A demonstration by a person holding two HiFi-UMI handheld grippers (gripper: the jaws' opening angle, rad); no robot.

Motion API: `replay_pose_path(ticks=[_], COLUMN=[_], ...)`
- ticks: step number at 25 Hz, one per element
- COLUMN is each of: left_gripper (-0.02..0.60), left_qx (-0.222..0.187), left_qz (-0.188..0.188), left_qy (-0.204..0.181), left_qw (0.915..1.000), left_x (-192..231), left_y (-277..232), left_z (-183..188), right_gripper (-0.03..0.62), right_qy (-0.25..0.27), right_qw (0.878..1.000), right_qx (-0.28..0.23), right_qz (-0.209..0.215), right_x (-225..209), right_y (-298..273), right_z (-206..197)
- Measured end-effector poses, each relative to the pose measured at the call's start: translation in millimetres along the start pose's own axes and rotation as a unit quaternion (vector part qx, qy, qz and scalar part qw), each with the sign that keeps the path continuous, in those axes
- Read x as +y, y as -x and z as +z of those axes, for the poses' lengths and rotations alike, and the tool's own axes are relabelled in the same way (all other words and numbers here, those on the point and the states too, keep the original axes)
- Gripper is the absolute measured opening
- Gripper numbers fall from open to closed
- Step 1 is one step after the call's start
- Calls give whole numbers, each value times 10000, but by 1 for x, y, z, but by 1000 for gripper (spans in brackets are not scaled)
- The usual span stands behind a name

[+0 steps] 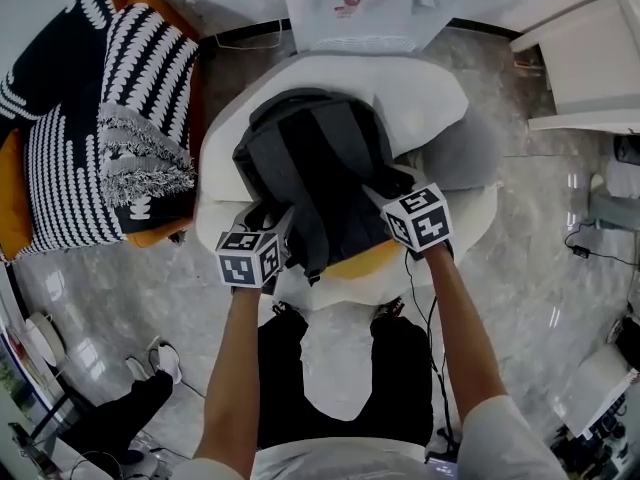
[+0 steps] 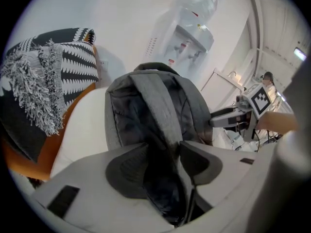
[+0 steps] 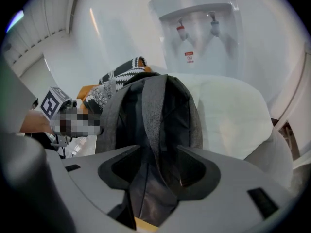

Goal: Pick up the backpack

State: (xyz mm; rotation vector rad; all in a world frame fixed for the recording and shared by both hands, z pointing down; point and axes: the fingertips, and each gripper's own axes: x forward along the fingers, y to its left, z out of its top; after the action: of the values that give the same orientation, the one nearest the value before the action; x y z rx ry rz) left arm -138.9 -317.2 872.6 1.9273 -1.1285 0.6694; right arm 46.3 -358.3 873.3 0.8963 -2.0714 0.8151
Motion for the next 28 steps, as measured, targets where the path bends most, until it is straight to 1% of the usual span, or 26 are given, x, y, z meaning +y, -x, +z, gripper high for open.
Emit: replay_pose_path(ticks=[4,12,19,22,23,24,26,27,28], left_gripper=[229,229,229,230,218,189,132,121,112], left_qx=[-30,-121,-169,-198,-191,-177,-147,-134,-125], left_qz=[-46,-202,-347,-377,-374,-380,-440,-471,-487], left_qy=[-17,-18,-179,-240,-271,-304,-354,-370,-377], left_qw=[10000,9997,9991,9988,9988,9987,9983,9981,9980], left_x=[0,-3,-7,-10,-11,-13,-19,-23,-25], left_y=[-9,-26,-43,-45,-45,-45,-44,-43,-42], left_z=[0,-2,4,4,4,3,4,4,5], right_gripper=[207,207,207,207,206,197,76,51,41], right_qy=[93,138,233,354,408,458,594,696,794], right_qw=[9999,9998,9994,9990,9988,9987,9982,9975,9966], right_qx=[-26,50,-5,53,84,94,70,70,80], right_qz=[32,122,241,269,266,224,-11,-139,-222], right_x=[-2,-1,4,9,11,11,7,5,3], right_y=[-13,-33,-48,-52,-52,-52,-48,-45,-42], right_z=[2,-7,-5,-9,-11,-11,-10,-10,-10])
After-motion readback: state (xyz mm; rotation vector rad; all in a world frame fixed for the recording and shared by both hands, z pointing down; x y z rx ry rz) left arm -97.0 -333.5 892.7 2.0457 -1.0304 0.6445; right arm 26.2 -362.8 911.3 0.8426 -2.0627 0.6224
